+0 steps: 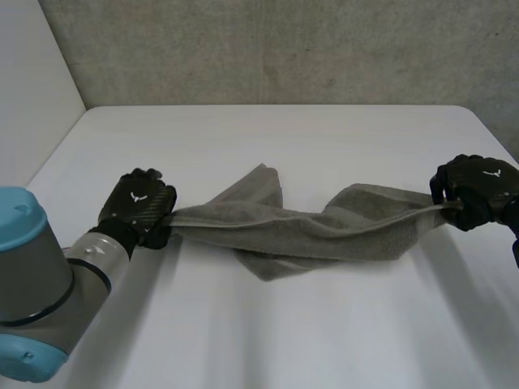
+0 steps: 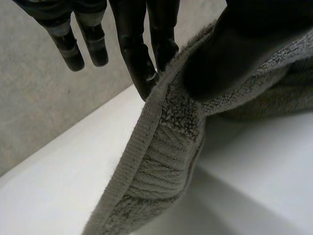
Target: Fold the towel.
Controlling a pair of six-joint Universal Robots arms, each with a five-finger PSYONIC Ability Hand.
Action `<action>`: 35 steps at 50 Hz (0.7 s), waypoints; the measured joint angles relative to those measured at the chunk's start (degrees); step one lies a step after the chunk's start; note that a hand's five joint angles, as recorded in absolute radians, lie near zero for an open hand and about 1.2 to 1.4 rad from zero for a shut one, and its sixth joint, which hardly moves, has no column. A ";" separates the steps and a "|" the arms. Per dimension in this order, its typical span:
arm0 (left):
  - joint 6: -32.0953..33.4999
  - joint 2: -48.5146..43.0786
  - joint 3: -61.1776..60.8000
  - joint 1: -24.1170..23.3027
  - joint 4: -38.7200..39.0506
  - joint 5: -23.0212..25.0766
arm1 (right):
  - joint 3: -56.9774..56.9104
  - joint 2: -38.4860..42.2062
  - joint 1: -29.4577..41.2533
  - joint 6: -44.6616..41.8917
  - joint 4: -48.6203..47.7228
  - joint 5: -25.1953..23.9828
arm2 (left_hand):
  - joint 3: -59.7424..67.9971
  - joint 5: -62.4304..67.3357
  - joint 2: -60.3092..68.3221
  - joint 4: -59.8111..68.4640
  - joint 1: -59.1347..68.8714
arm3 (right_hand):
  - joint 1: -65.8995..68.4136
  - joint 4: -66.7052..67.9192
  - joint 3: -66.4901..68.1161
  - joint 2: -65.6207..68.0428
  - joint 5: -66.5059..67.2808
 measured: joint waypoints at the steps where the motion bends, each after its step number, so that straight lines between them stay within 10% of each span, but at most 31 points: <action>1: 0.07 0.38 0.48 0.02 -0.74 0.80 | -0.57 0.20 0.36 -1.43 0.68 -0.04 | 0.00 0.00 0.00 0.00 0.00 | 0.00 0.00 0.00 -0.05 0.00; 20: 11.64 -18.65 44.20 2.06 -7.98 1.62 | -42.74 19.44 16.90 -1.28 0.87 10.71 | 0.00 0.00 0.13 0.00 0.11 | 0.18 0.00 0.00 0.25 0.00; 27: 1.30 -12.17 62.63 1.26 -8.90 0.31 | -53.65 14.74 17.23 9.80 -10.16 14.94 | 0.00 -0.04 0.14 0.00 0.11 | 0.19 0.00 0.00 0.25 0.00; 35: -11.83 -5.19 55.50 3.92 -8.47 1.44 | -44.88 9.51 16.50 13.70 -14.95 12.75 | 0.00 -0.04 0.22 0.00 0.11 | 0.19 0.00 0.00 0.26 0.24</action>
